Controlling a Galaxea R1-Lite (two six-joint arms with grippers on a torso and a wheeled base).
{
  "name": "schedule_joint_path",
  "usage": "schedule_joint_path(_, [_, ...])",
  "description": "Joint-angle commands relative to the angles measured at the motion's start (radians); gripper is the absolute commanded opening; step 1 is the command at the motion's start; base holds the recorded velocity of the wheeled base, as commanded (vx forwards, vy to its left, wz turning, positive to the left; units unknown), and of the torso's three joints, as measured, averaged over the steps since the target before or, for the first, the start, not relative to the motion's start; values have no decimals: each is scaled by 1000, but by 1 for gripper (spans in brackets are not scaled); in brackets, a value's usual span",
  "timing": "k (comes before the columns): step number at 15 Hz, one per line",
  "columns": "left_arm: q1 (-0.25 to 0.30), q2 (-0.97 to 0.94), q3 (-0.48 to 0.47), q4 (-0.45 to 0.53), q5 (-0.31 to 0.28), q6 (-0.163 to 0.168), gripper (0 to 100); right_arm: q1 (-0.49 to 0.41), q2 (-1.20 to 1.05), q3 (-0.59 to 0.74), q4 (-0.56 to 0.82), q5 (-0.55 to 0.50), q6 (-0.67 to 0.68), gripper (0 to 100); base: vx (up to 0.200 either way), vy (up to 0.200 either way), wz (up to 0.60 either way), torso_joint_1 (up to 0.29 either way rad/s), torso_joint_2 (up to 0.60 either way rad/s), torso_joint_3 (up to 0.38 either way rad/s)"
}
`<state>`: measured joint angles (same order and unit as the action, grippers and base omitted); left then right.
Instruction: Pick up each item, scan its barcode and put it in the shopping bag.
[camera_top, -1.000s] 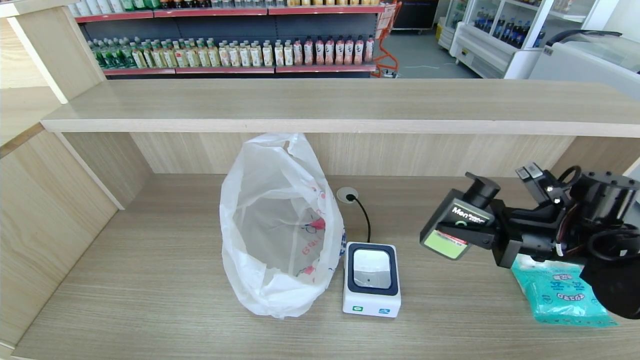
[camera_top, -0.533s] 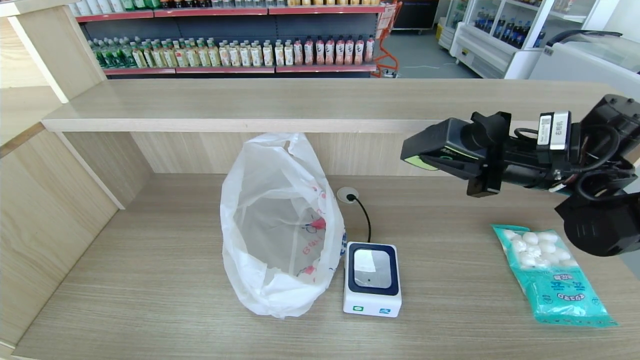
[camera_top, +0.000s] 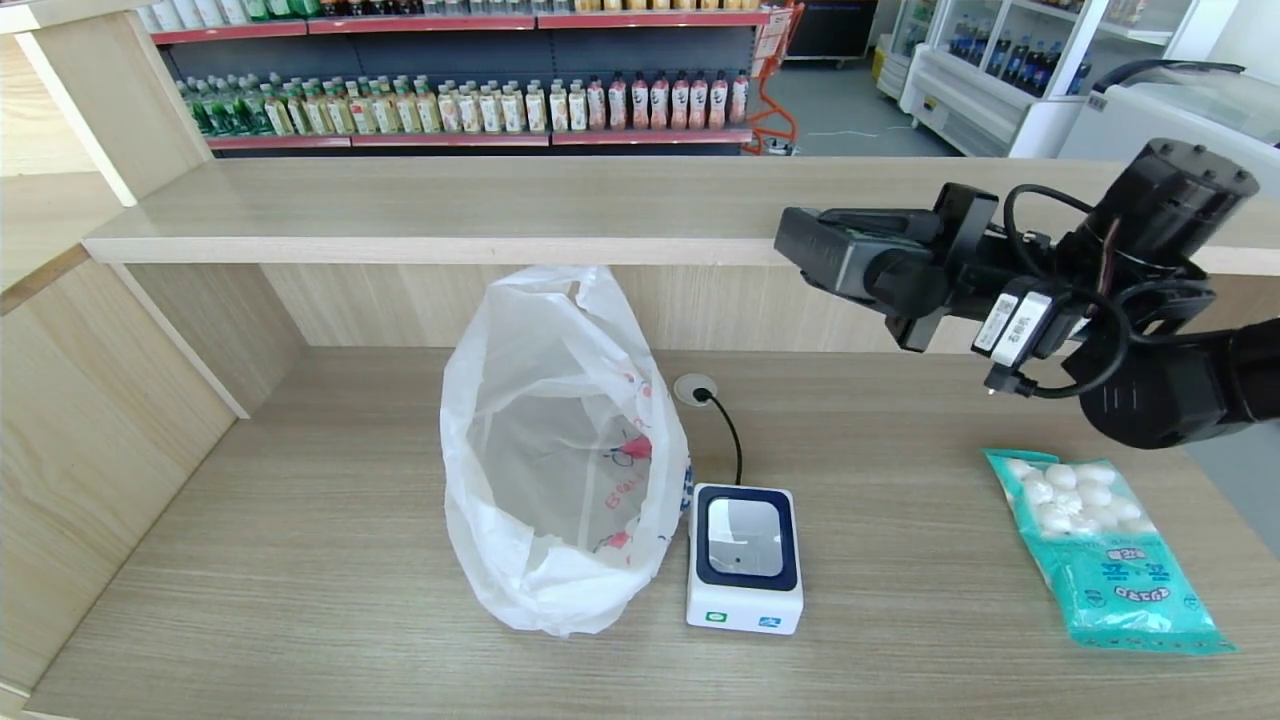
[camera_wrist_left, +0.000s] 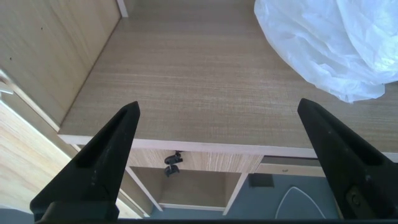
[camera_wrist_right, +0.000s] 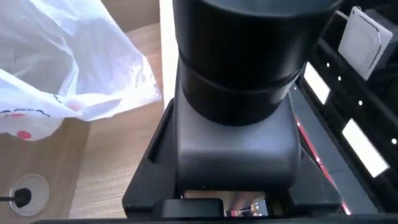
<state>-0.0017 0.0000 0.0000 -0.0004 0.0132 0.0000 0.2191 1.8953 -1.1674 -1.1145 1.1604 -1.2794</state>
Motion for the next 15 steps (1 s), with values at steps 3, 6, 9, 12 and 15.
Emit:
schedule_joint_path(3, [0, 2, 0, -1, 1, 0, 100, 12, -21, -86, 56, 137, -212, 0, 0, 0, 0, 0, 0, 0])
schedule_joint_path(6, [0, 2, 0, 0, 1, 0, 100, 75, -25, -184, 2, 124, -219, 0, 0, 0, 0, 0, 0, 0])
schedule_joint_path(9, [0, 2, 0, -1, 1, 0, 100, 114, -47, -181, -15, -48, -204, 0, 0, 0, 0, 0, 0, 0])
schedule_joint_path(12, [0, 2, 0, 0, 1, 0, 100, 155, -25, -169, -5, -76, -204, 0, 0, 0, 0, 0, 0, 0])
schedule_joint_path(15, [0, 2, 0, -1, 1, 0, 100, 224, -24, -205, 174, -36, -308, 0, 0, 0, 0, 0, 0, 0])
